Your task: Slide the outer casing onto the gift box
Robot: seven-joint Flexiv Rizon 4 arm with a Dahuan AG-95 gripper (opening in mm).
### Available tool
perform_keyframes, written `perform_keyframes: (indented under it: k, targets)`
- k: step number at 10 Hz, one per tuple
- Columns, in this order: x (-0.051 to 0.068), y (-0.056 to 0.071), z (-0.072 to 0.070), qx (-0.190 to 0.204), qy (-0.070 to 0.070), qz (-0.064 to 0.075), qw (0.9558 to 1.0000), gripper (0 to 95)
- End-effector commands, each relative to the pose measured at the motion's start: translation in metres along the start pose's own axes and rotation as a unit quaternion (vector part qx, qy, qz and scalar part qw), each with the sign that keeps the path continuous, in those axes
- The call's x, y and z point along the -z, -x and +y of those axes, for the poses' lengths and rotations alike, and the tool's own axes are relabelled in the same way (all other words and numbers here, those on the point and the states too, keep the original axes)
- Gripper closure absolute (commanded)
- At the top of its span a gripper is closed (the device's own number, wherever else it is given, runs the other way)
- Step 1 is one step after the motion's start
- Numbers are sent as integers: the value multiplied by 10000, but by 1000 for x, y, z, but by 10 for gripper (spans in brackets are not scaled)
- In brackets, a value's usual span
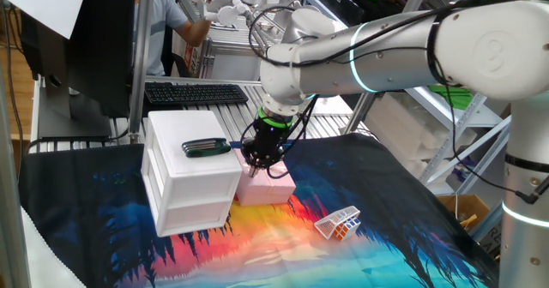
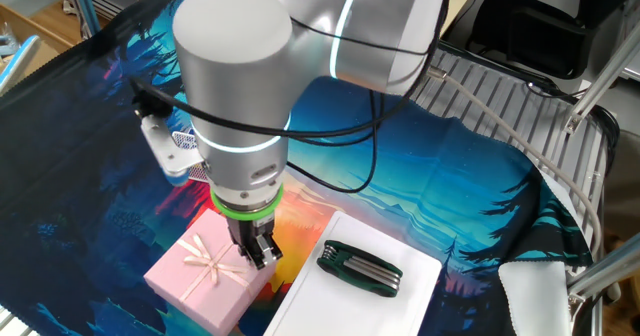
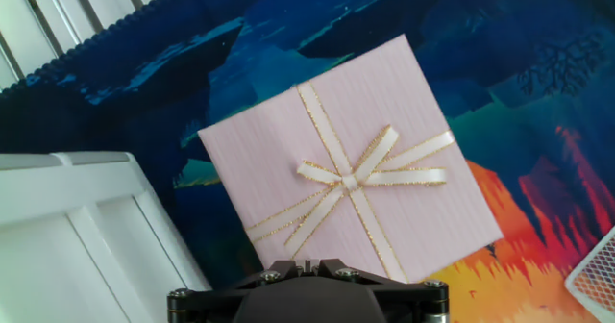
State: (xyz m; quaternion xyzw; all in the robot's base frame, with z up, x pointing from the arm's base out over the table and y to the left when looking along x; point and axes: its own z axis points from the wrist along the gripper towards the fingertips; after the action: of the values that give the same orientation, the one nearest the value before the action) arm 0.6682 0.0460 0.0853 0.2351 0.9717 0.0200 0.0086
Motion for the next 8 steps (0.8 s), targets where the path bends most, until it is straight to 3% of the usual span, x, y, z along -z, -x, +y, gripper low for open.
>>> perform_keyframes:
  k: [1,3,5,7,8]
  targets:
    - [-7,0,2,-7,-7,-19,10000,950]
    - [-5,0,2,39,-66,32,10000,950]
    - [3,2,-1,121,-114,140,9998,950]
    - [19,1,-7,236,-168,252,9993,950]
    - [22,2,-8,246,-168,247,9993,950]
